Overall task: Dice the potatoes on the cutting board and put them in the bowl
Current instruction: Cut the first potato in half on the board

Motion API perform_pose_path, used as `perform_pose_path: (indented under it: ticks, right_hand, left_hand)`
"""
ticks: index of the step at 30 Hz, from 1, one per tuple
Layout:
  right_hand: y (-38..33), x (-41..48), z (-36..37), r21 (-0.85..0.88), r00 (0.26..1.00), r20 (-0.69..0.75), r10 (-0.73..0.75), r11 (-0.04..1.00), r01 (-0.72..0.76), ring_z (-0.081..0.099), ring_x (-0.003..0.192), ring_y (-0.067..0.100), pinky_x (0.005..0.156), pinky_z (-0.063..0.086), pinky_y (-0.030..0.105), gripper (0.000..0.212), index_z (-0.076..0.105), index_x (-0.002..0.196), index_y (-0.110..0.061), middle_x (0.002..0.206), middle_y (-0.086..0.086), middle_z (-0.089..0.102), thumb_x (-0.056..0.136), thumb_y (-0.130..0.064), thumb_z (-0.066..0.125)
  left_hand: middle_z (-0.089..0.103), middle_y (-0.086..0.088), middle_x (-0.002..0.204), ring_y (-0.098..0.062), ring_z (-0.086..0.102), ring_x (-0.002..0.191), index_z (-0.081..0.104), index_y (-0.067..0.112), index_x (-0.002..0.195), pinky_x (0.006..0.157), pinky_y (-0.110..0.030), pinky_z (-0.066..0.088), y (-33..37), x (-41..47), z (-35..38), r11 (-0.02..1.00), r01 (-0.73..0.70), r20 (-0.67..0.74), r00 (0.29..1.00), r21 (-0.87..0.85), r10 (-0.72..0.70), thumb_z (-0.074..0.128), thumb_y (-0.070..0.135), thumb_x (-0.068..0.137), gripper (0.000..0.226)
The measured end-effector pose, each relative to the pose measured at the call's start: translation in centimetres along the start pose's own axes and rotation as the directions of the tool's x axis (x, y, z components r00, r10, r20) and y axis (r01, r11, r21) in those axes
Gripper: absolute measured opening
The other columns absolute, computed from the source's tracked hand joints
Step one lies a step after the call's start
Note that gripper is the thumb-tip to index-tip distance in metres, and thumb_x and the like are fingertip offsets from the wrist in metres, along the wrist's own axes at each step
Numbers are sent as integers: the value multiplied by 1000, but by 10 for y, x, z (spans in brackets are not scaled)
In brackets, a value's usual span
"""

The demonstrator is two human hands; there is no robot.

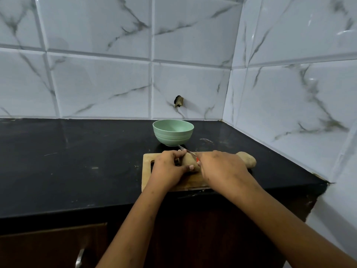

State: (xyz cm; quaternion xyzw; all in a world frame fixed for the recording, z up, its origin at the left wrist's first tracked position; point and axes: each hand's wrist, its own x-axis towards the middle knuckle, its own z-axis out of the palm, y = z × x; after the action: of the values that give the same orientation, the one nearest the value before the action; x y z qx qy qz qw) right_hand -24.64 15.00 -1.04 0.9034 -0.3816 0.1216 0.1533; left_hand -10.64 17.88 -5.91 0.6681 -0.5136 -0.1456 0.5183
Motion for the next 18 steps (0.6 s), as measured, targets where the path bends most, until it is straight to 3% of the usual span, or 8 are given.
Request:
perform_pose_path:
  ticks: [3, 6, 9, 12, 16, 18]
  right_hand:
    - [2, 8, 3, 34, 994, 102, 33, 999, -36, 59, 83, 19, 54, 33, 24, 21, 60, 108, -16, 100, 2, 63, 100, -19, 41]
    - [2, 9, -3, 81, 965, 261, 23, 996, -45, 60, 102, 20, 52, 31, 15, 26, 55, 122, -9, 118, 8, 60, 103, -16, 38]
    - [-1, -8, -11, -5, 989, 148, 3, 1000, -2, 53, 81, 17, 51, 28, 23, 23, 54, 118, -16, 101, 1, 60, 98, -14, 44]
    - [-5, -12, -11, -10, 993, 113, 34, 999, -33, 45, 72, 14, 46, 21, 24, 20, 55, 114, -19, 77, -6, 45, 96, -16, 45]
    - [-6, 4, -12, 8, 982, 161, 101, 995, -103, 50, 71, 16, 57, 35, 27, 21, 61, 111, -18, 84, -2, 53, 93, -15, 49]
    - [-7, 1, -10, 8, 987, 121, 103, 994, -105, 50, 72, 17, 52, 30, 27, 20, 61, 109, -19, 86, -2, 54, 94, -17, 48]
  left_hand:
    - [64, 4, 123, -8, 58, 110, 58, 18, 129, 97, -27, 46, -1, 2, -1, 1000, -9, 8, 1000, 19, 9, 80, 17, 74, 59]
    - [64, 5, 123, -8, 58, 110, 58, 19, 129, 95, -22, 45, -3, 4, -2, 1000, -14, 22, 1000, 24, 14, 80, 17, 74, 59]
    - [62, 7, 124, -7, 57, 111, 58, 19, 130, 90, -16, 41, -4, 5, -2, 999, -29, 31, 999, 33, 28, 79, 18, 76, 58]
    - [60, 4, 129, -8, 56, 113, 57, 18, 131, 95, -18, 41, -6, 5, -2, 999, -45, 39, 998, 27, 44, 78, 17, 77, 58]
    - [59, 5, 130, -6, 54, 113, 56, 19, 131, 88, -14, 38, -6, 6, -1, 997, -58, 25, 998, 50, 57, 76, 20, 79, 56]
    - [59, 5, 130, -8, 55, 115, 56, 20, 132, 88, -14, 37, -5, 5, 0, 996, -58, 17, 998, 71, 57, 76, 23, 79, 56]
